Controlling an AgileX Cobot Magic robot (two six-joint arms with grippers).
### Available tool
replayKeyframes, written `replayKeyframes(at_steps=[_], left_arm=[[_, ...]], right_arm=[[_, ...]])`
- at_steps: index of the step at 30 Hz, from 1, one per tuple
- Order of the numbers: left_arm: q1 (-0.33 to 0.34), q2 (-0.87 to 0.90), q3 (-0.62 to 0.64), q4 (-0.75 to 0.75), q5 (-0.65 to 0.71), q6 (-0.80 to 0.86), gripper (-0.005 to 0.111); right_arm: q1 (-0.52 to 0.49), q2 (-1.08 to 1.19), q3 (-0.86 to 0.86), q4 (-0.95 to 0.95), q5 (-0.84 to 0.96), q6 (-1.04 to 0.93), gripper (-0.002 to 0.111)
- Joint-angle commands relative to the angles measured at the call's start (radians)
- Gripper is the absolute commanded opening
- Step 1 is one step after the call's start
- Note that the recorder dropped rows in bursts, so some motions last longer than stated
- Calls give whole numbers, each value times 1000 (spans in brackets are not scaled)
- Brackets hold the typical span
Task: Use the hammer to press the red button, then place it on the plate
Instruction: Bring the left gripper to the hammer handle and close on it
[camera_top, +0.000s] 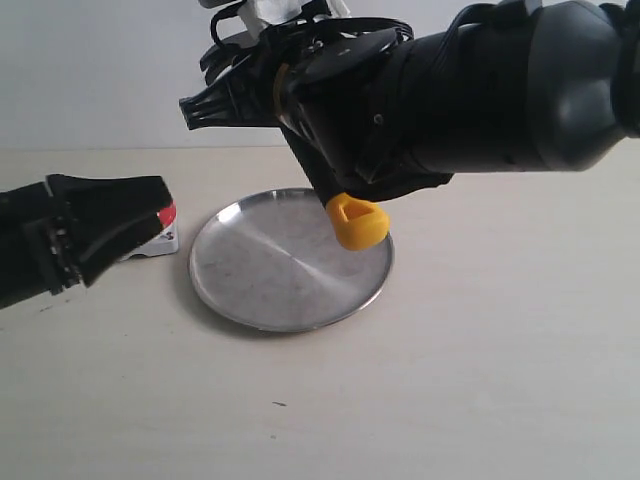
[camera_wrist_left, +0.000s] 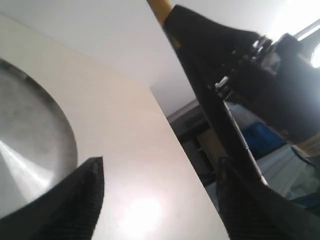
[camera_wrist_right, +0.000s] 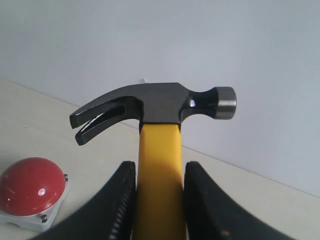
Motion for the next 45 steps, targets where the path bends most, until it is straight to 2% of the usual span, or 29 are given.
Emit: replayKeyframes(at_steps=[1,6,10,17,29,36,45], left_arm=[[-97,95,-65,-64,-24,-5,63],[-195,137,-106,-196,-24,-8,63],[-265,144,-147,-224,-24,-28,63],[-347,149,-200,-312,-24,-65,63],[-378,159,-202,-371,-21,-70,63],[-450,159,-202,-420,-5,-60,63],[-463,182,-217,-443,63,-35,63]], right_arm=[[1,-19,-19,-33,28,27,0],[1,-19,-19,-33,6,44,0],[1,-19,-19,-33,2,44,0],[1,-19,-19,-33,23,45,0],[1,-19,-19,-33,54,109,0],[1,-19,-19,-33,56,111,0],[1,-19,-19,-33,27,164,0]])
